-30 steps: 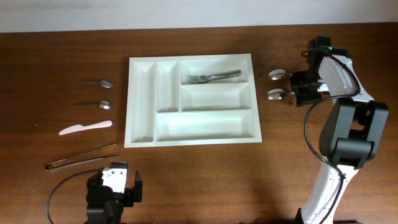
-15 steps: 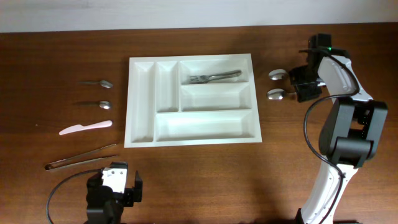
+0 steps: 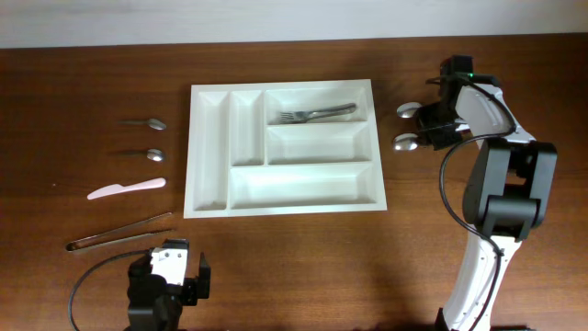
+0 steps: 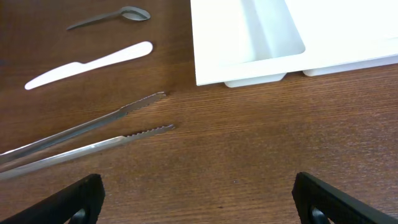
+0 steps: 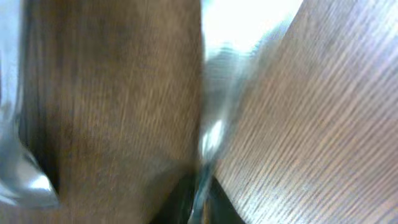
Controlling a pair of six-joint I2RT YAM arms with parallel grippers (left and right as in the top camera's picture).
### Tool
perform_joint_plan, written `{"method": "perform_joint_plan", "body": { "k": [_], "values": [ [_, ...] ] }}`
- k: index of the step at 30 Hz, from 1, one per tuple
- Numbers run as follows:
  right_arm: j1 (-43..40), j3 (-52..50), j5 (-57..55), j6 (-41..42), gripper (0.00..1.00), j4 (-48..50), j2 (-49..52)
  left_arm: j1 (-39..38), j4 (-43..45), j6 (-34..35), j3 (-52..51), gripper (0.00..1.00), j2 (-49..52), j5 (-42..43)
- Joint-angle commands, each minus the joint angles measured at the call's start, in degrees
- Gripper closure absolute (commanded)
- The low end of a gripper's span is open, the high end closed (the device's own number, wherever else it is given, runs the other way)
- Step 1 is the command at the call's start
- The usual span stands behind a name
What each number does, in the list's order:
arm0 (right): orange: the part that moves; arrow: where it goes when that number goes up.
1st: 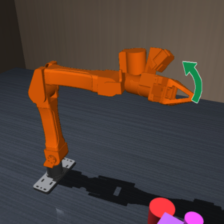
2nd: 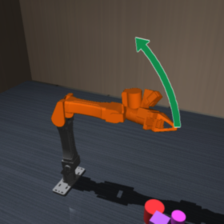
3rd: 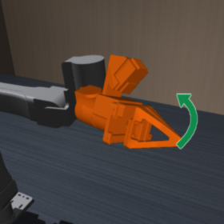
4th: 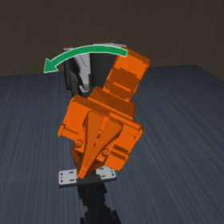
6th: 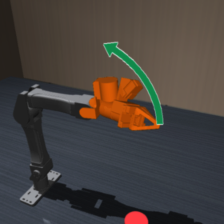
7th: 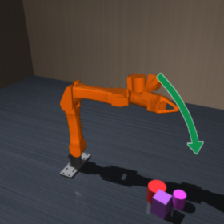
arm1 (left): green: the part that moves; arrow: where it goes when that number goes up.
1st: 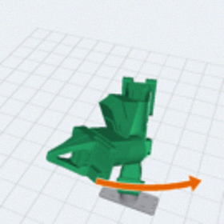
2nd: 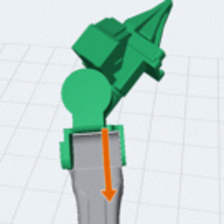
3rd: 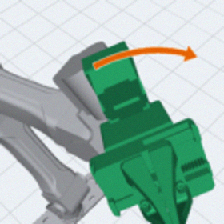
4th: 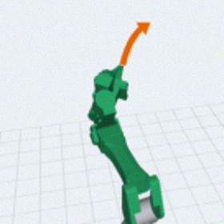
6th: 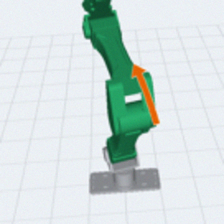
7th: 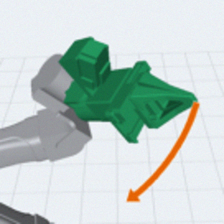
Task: Pack container
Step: 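Lower the right gripper onto the lower spoon on the right, then close the right gripper on the spoon handle and lift it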
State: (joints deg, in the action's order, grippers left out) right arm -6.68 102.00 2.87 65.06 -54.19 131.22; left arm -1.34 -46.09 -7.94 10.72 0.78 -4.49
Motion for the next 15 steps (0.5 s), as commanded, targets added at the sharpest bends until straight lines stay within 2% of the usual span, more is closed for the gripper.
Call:
{"method": "perform_joint_plan", "body": {
  "k": [1,15],
  "values": [
    [0.63,-0.48,0.13,-0.35,0.96,-0.59,1.95,-0.26,-0.02,-0.74,-0.17,0.01,-0.44,0.22],
    [0.52,-0.42,-0.07,-3.65,0.96,-2.73,0.68,-0.26,-0.02,-0.74,-0.17,0.01,-0.44,0.22]
  ]
}}
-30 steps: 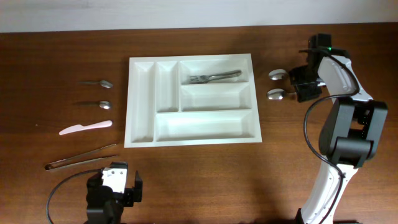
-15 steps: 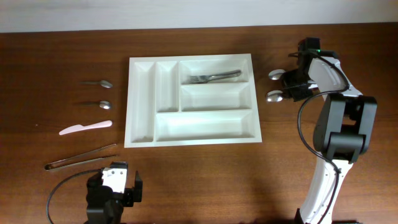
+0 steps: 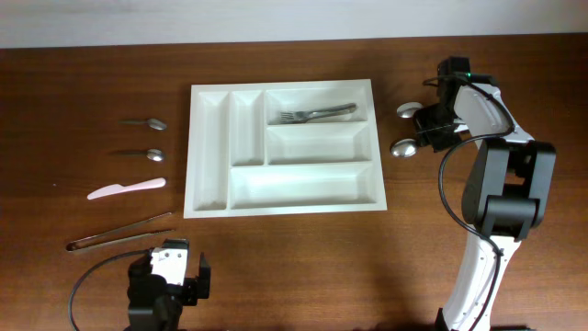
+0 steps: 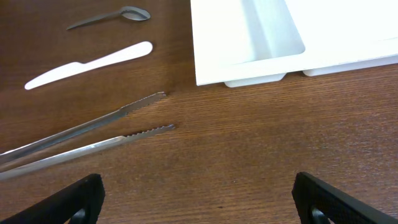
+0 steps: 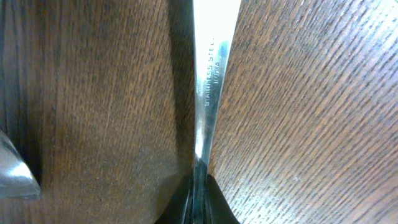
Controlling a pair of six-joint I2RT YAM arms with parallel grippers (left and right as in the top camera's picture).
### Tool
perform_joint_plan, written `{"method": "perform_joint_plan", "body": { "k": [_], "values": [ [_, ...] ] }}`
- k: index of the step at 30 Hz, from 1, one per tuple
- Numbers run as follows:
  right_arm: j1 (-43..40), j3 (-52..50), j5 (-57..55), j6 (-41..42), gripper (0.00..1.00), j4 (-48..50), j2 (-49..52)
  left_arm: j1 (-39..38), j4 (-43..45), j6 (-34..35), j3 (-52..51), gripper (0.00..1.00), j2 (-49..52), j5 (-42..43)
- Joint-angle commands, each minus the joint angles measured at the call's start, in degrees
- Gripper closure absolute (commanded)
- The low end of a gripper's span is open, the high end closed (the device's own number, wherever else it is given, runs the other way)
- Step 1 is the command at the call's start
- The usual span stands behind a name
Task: Pack container
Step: 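Close the right gripper on the spoon handle and lift it, then carry the spoon with the right gripper into the middle compartment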
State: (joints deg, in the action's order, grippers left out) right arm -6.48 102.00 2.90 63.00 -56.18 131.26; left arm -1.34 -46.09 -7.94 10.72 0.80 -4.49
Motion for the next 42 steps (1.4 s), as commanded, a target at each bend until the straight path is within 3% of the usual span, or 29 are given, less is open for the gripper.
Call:
{"method": "perform_joint_plan", "body": {
  "k": [1,23,28,36,42],
  "values": [
    [0.17,-0.42,-0.07,-1.64,0.96,-0.79,0.09,-0.26,-0.02,-0.74,-0.17,0.01,-0.46,0.22],
    [-3.26,7.82,10.38,-7.13,0.96,-7.82,-9.92,-0.26,-0.02,-0.74,-0.17,0.01,-0.46,0.22],
    [-0.09,7.82,14.97,-7.06,0.96,-9.66,-10.71,-0.26,-0.02,-0.74,-0.17,0.01,-0.46,0.22],
    [9.22,7.82,10.10,-5.44,0.96,-9.66,-11.80,-0.26,-0.02,-0.74,-0.17,0.01,-0.46,0.22],
    [17.64,7.82,2.62,4.02,0.96,-10.69,-11.80,-0.26,-0.02,-0.74,-0.17,0.01,-0.46,0.22]
  ]
}}
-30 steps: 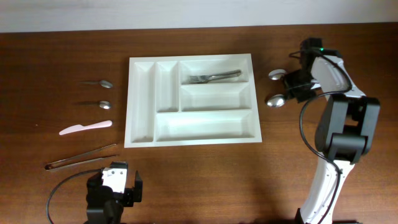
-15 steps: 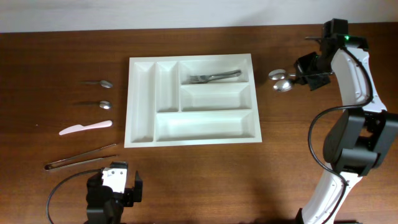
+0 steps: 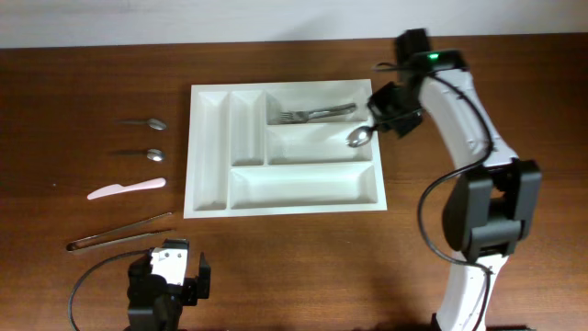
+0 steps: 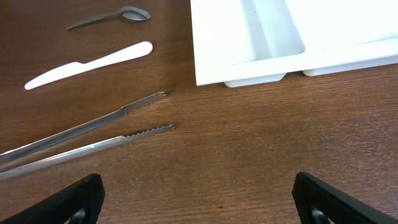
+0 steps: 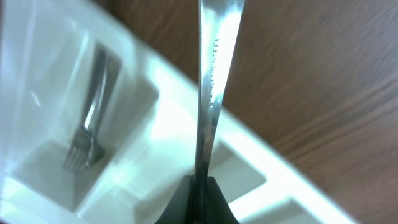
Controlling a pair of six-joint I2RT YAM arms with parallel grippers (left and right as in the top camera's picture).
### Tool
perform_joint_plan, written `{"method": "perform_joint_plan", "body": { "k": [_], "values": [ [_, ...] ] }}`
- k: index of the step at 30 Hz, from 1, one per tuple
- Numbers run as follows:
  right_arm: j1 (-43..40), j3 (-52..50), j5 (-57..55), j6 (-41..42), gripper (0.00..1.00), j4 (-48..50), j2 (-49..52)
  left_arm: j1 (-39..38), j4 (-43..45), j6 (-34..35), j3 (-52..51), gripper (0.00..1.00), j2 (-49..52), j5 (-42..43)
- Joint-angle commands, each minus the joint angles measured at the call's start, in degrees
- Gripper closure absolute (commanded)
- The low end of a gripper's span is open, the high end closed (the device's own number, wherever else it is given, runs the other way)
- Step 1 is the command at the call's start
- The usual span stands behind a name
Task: Pack container
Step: 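Carry the spoon with the right gripper into the middle compartment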
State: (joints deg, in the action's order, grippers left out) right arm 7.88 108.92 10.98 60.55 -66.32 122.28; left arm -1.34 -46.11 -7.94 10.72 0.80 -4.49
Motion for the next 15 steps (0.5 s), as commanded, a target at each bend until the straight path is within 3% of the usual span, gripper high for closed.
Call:
{"method": "perform_joint_plan", "body": {
  "k": [1,7,15],
  "values": [
    [4.68,0.90,-6.47,9.07,0.96,-0.61,-2.82,-0.26,0.00,-0.74,-0.17,0.01,-0.46,0.22],
    [12.13,0.90,-10.34,23.82,0.96,0.50,-2.80,-0.26,0.00,-0.74,-0.17,0.01,-0.46,0.22],
    [18.32,0.85,-11.23,29.42,0.96,4.70,-2.75,-0.26,0.00,-0.74,-0.17,0.01,-0.46,0.22]
  ]
}}
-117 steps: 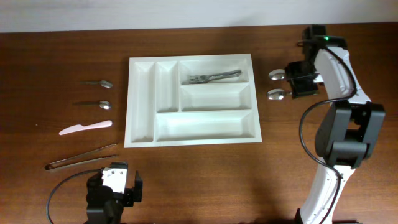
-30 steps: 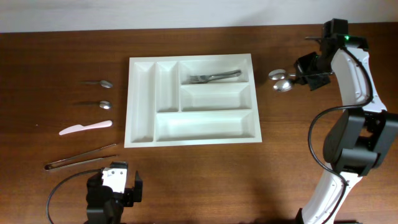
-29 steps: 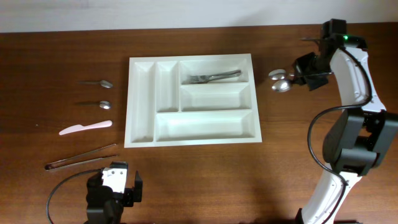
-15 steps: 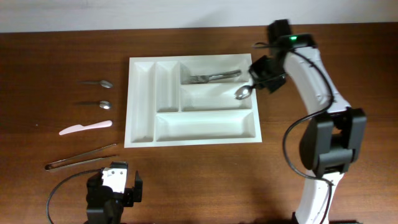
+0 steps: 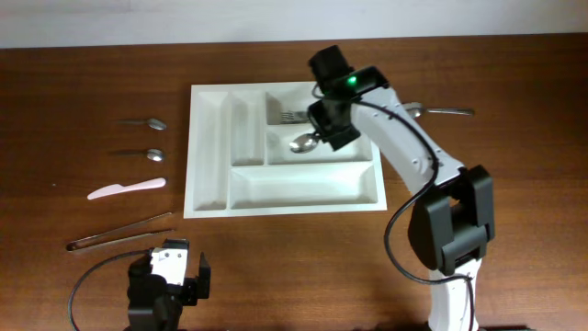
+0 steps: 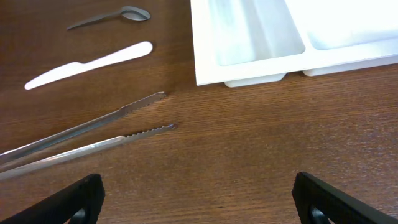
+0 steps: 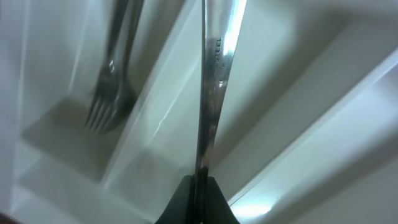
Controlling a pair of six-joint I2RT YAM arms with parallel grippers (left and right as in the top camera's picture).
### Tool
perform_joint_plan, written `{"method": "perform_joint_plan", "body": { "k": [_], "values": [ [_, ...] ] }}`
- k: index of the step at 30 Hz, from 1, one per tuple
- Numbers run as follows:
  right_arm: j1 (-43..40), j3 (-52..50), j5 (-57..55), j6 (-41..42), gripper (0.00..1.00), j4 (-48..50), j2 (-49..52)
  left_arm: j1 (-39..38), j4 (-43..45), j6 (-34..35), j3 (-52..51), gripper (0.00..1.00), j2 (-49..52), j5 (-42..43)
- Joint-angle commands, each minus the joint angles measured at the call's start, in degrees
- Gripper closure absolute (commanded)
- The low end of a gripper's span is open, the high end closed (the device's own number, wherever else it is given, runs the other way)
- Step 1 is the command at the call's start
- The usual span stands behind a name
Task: Pack container
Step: 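Carry the spoon with the right gripper into the middle compartment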
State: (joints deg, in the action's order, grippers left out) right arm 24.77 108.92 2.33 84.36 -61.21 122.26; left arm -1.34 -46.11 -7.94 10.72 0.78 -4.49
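Note:
The white cutlery tray [image 5: 211,152] lies mid-table with a fork [image 5: 292,117] in its top right compartment. My right gripper [image 5: 333,127] is shut on the handle of a spoon [image 5: 301,142], whose bowl hangs over the middle right compartment. In the right wrist view the spoon handle [image 7: 211,93] runs straight up from the gripper [image 7: 200,185], with the fork [image 7: 111,87] to its left. My left gripper [image 6: 199,202] stands open and empty near the table's front edge, just short of the metal tongs [image 6: 87,134].
Left of the tray lie two small spoons [image 5: 145,121] [image 5: 145,154], a pale plastic knife [image 5: 126,188] and the tongs [image 5: 119,232]. One more spoon [image 5: 443,111] lies on the table to the right of the tray. The long bottom compartment [image 5: 303,187] holds nothing.
My right gripper has moved left with the spoon, from the tray's right edge to over the middle right compartment. The left arm has not moved.
My right gripper was down at two spoons to the right of the tray. Then it was shut on one spoon's handle there. Half a second ago it held that spoon at the tray's right edge, and now holds it over the middle compartment. One spoon stays behind.

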Motion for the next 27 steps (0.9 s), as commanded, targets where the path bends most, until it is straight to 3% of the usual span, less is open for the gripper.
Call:
{"method": "perform_joint_plan", "body": {
  "k": [1,3,6,27],
  "values": [
    [1.77,0.85,-2.99,8.74,0.96,-1.51,-2.71,-0.26,0.00,-0.74,-0.17,0.01,-0.44,0.22],
    [2.16,0.66,-3.13,15.23,0.96,-3.80,-2.60,-0.26,0.00,-0.74,-0.17,0.01,-0.44,0.22],
    [2.16,-0.31,-3.10,18.03,0.96,-4.17,-2.38,-0.26,0.00,-0.74,-0.17,0.01,-0.44,0.22],
    [2.23,-0.76,-4.09,18.12,0.96,1.46,4.79,-0.26,0.00,-0.74,-0.17,0.01,-0.44,0.22]
  ]
}}
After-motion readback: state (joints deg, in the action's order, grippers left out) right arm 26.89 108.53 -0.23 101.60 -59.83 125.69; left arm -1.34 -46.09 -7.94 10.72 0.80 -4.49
